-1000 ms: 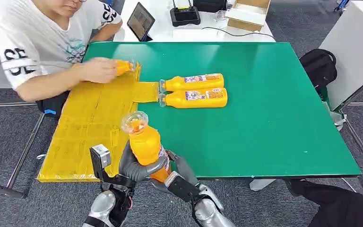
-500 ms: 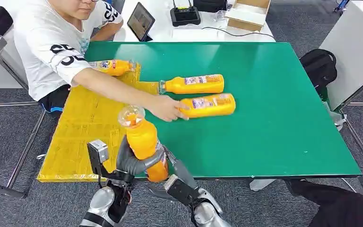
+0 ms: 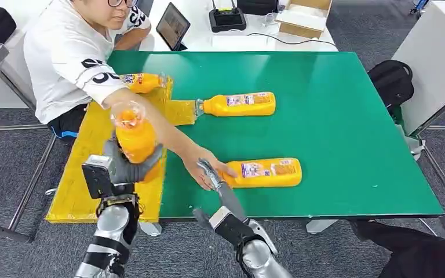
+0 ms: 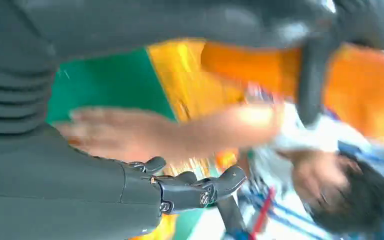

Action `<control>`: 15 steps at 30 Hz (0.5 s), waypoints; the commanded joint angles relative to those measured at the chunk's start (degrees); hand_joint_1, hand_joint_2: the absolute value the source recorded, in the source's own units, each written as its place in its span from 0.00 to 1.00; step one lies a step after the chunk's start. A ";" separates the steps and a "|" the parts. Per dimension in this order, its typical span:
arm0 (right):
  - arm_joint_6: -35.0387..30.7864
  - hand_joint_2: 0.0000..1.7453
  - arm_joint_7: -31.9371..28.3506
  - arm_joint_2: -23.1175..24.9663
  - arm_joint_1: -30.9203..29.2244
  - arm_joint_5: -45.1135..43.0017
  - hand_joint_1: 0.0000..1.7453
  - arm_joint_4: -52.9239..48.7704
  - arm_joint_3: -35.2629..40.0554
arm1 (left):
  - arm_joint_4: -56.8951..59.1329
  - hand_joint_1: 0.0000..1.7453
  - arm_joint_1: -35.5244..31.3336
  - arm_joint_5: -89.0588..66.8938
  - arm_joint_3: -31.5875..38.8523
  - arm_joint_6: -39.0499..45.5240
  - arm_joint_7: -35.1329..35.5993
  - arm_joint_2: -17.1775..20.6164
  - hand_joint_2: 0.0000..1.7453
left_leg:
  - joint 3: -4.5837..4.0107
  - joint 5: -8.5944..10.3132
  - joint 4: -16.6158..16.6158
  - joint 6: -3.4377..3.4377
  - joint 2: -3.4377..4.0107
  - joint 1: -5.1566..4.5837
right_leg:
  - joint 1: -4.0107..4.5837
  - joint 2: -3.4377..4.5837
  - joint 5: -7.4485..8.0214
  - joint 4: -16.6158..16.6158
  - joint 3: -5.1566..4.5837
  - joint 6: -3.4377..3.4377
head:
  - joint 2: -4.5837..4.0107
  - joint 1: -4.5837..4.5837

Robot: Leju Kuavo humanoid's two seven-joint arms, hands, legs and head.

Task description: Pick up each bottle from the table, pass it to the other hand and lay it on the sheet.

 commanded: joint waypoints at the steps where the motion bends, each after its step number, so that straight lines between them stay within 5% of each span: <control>1: -5.75 0.00 -2.08 -0.42 0.11 -0.49 0.00 -5.69 0.52 | 12.18 1.00 -7.61 -13.55 3.65 11.68 -0.02 4.60 1.00 | 0.23 -0.05 -0.05 0.05 0.05 0.01 | 0.05 -0.03 -0.05 -0.04 0.22 -0.16 | 0.00 -0.04; 3: -8.53 0.00 -2.97 -0.63 0.55 -1.34 0.00 -9.01 1.34 | 20.52 1.00 -11.83 -25.91 5.09 18.55 2.55 7.03 1.00 | 0.23 -0.04 -0.05 0.05 0.00 -0.01 | 0.03 -0.08 -0.06 -0.02 0.22 -0.17 | 0.00 -0.02; 7: -13.07 0.00 -5.75 -0.49 1.33 -3.11 0.00 -14.29 2.07 | 33.22 1.00 -18.94 -49.50 10.06 18.55 8.83 9.38 1.00 | 0.15 0.00 -0.04 0.02 0.05 0.00 | 0.03 -0.02 -0.02 0.02 0.12 -0.15 | 0.00 0.00; 15: -18.19 0.00 -8.06 -0.94 0.44 -0.93 0.00 -16.98 5.03 | 50.64 1.00 -26.56 -59.86 5.87 15.26 16.59 13.09 1.00 | 0.26 -0.03 -0.01 0.03 0.12 0.03 | 0.07 0.03 -0.05 0.05 0.20 -0.19 | 0.00 -0.02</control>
